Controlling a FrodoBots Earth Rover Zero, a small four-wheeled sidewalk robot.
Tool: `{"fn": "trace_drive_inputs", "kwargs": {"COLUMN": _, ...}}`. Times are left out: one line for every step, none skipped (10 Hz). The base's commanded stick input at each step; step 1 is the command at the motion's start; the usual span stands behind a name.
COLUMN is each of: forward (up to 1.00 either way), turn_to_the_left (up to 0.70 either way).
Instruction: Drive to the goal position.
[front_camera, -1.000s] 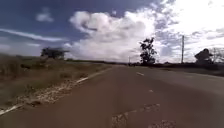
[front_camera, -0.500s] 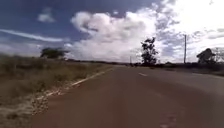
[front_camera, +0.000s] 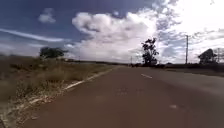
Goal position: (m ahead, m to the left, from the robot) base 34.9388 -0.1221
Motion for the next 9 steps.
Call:
{"fn": "trace_drive_inputs", "kwargs": {"forward": 1.0, "turn_to_the_left": 0.0}}
{"fn": "trace_drive_inputs", "kwargs": {"forward": 1.0, "turn_to_the_left": 0.0}}
{"fn": "trace_drive_inputs", "kwargs": {"forward": 1.0, "turn_to_the_left": 0.0}}
{"fn": "trace_drive_inputs", "kwargs": {"forward": 1.0, "turn_to_the_left": 0.0}}
{"fn": "trace_drive_inputs", "kwargs": {"forward": 1.0, "turn_to_the_left": 0.0}}
{"fn": "trace_drive_inputs", "kwargs": {"forward": 1.0, "turn_to_the_left": 0.0}}
{"fn": "trace_drive_inputs", "kwargs": {"forward": 1.0, "turn_to_the_left": -0.11}}
{"fn": "trace_drive_inputs", "kwargs": {"forward": 1.0, "turn_to_the_left": -0.21}}
{"fn": "trace_drive_inputs", "kwargs": {"forward": 1.0, "turn_to_the_left": -0.31}}
